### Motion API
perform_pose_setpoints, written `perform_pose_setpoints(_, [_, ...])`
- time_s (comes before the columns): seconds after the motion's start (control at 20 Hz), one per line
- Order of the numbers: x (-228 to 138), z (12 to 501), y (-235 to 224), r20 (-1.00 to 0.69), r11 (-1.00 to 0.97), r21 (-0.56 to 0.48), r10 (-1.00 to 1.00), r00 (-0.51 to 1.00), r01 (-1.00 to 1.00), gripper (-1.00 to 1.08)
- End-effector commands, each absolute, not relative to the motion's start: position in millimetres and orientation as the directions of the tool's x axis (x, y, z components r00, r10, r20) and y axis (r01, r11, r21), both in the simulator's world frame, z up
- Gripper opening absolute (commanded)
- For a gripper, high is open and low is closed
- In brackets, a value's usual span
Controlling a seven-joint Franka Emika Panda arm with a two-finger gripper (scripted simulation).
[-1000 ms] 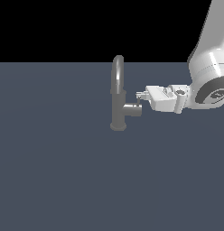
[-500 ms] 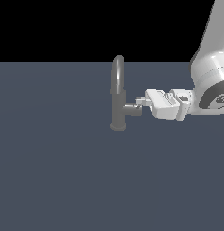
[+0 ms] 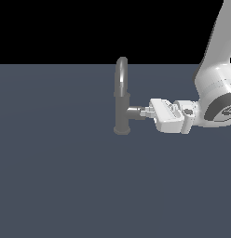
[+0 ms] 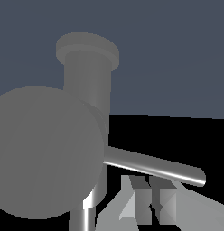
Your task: Turn on the faucet by rotating a designated handle.
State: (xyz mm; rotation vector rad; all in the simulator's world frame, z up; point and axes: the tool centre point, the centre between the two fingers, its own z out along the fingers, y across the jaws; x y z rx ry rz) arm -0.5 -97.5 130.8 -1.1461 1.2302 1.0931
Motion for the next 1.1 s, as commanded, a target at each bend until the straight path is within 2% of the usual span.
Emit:
perform_pose_setpoints(0.0, [-13,98,-98,-1.0,0.119,-0.01,-0.002,0.009,-0.993,-1.0])
perform_pose_setpoints(0.15, [-18,85,-98,-1.0,0.119,-0.005,-0.001,0.005,-0.993,-1.0])
perform_pose_setpoints(0.2, [-6,111,-97,-0.999,0.113,-0.044,-0.001,0.044,-0.993,-1.0])
perform_pose_setpoints(1.05, [12,50,-101,-1.0,0.118,-0.011,-0.001,0.011,-0.993,-1.0])
